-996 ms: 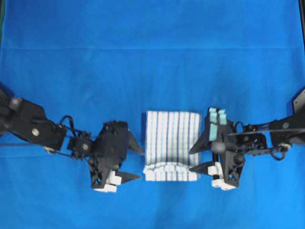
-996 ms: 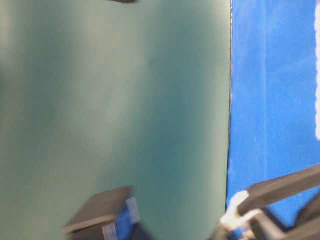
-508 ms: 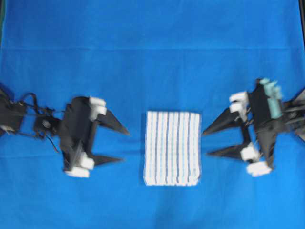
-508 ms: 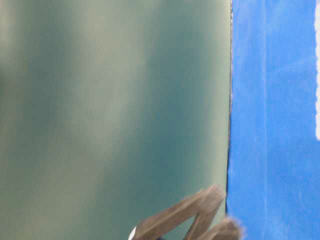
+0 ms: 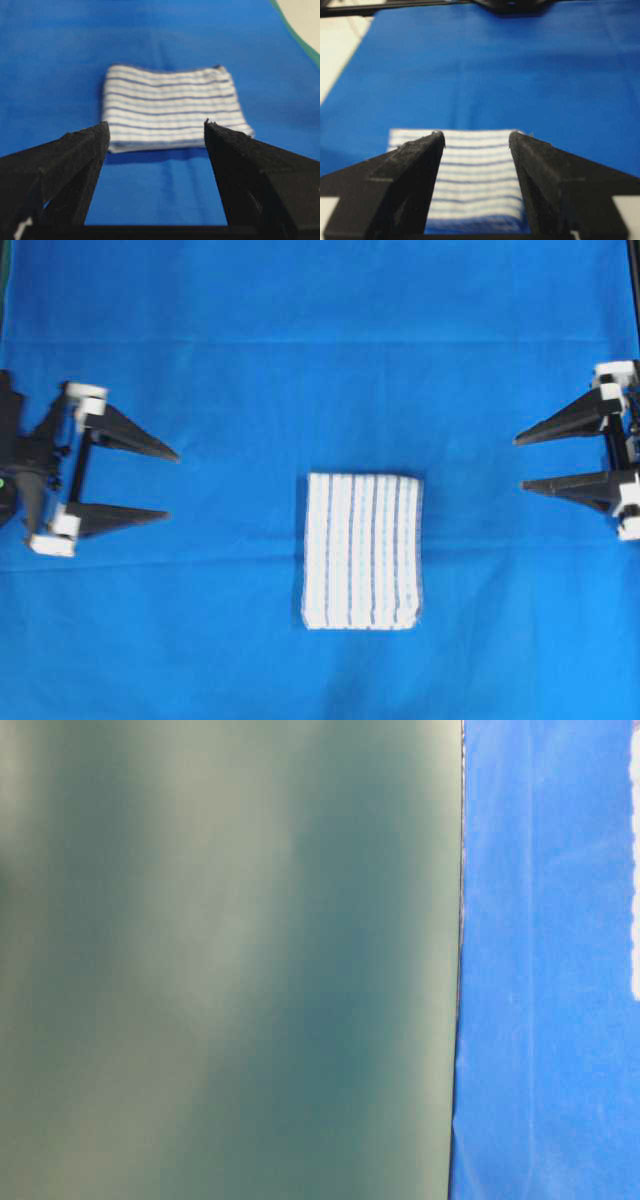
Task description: Fold the blue towel.
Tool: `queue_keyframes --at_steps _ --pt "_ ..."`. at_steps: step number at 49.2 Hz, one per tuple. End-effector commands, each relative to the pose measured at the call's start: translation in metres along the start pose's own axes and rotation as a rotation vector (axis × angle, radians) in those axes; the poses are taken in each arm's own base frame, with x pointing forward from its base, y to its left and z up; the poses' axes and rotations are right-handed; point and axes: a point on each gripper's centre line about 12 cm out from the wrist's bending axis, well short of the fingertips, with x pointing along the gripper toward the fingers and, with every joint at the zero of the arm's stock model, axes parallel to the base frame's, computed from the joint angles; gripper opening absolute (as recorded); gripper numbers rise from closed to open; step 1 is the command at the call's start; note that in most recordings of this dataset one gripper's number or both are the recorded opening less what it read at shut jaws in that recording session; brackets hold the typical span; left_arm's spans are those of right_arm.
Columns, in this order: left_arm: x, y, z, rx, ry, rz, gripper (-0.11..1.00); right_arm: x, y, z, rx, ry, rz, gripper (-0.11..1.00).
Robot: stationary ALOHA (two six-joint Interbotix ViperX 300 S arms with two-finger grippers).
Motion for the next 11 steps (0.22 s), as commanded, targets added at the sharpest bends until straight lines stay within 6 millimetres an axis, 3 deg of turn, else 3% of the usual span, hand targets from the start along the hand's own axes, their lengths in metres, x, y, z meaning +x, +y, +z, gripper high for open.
queue_keyframes --at_steps 1,11 --pt "-0.017 0.007 0.001 0.012 -0.054 0.032 0.71 -0.004 -0.005 -0.002 -0.016 -0.009 -0.028 0.62" --pt "-0.051 0.019 -0.019 0.013 -0.094 0.102 0.71 -0.007 -0.019 -0.028 -0.009 0.012 -0.098 0.62"
